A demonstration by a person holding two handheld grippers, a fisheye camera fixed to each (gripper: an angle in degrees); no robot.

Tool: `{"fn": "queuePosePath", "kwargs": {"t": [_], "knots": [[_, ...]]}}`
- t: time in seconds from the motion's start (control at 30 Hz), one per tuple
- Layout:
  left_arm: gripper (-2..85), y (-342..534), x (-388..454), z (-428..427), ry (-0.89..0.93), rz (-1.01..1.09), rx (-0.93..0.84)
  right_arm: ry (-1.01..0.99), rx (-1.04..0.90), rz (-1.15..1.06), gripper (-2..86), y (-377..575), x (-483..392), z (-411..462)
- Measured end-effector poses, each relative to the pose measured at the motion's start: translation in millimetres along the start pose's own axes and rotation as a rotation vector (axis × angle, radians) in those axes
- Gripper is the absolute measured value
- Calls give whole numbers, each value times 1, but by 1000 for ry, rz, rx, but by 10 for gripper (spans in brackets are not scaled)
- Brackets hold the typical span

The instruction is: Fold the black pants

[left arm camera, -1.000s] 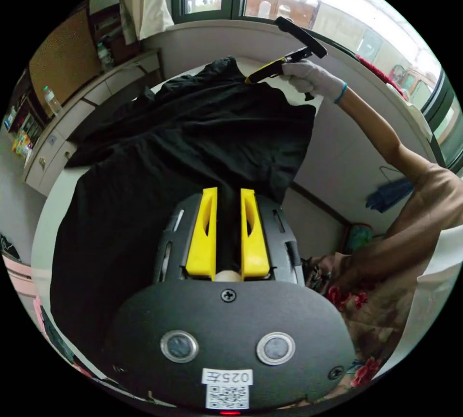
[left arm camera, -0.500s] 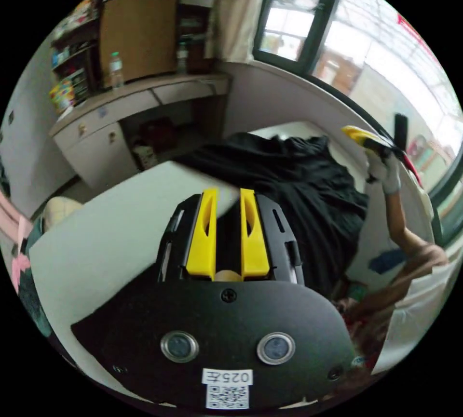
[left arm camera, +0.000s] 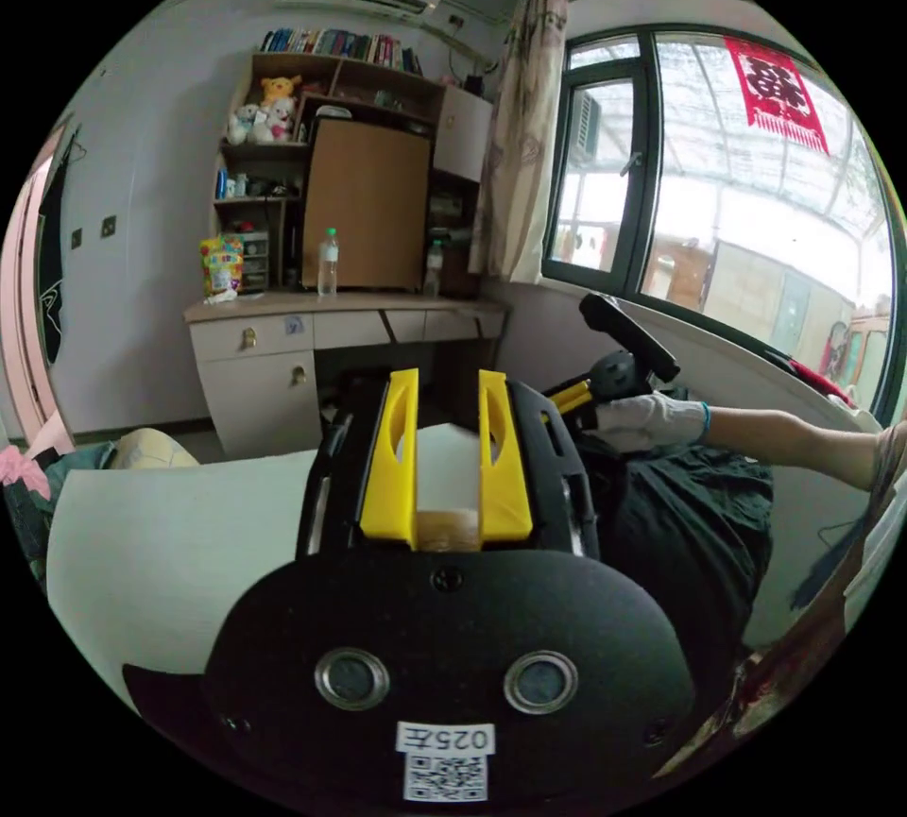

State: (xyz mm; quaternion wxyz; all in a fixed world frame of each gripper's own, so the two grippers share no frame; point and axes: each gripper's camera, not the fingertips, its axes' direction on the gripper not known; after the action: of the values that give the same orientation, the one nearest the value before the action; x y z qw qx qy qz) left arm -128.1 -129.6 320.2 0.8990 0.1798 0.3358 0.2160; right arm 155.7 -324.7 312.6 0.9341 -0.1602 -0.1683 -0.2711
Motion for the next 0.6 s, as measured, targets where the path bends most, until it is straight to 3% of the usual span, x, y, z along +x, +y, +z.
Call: {"fn": "queuePosePath", "kwargs": {"t": [0.23, 0.37, 0.47, 0.6], "knots": [[102, 6, 12, -5, -63, 88, -16, 20, 14, -41, 6, -7, -11, -4], [98, 10, 14, 19, 32, 108, -213, 52, -4, -104, -8, -12, -17, -8], [105, 14, 15, 26, 152, 127, -252, 83, 137, -239, -9, 5, -37, -42], [114, 16, 49, 38, 173, 391, -348, -92, 195, -376, -10, 52, -58, -93]]}}
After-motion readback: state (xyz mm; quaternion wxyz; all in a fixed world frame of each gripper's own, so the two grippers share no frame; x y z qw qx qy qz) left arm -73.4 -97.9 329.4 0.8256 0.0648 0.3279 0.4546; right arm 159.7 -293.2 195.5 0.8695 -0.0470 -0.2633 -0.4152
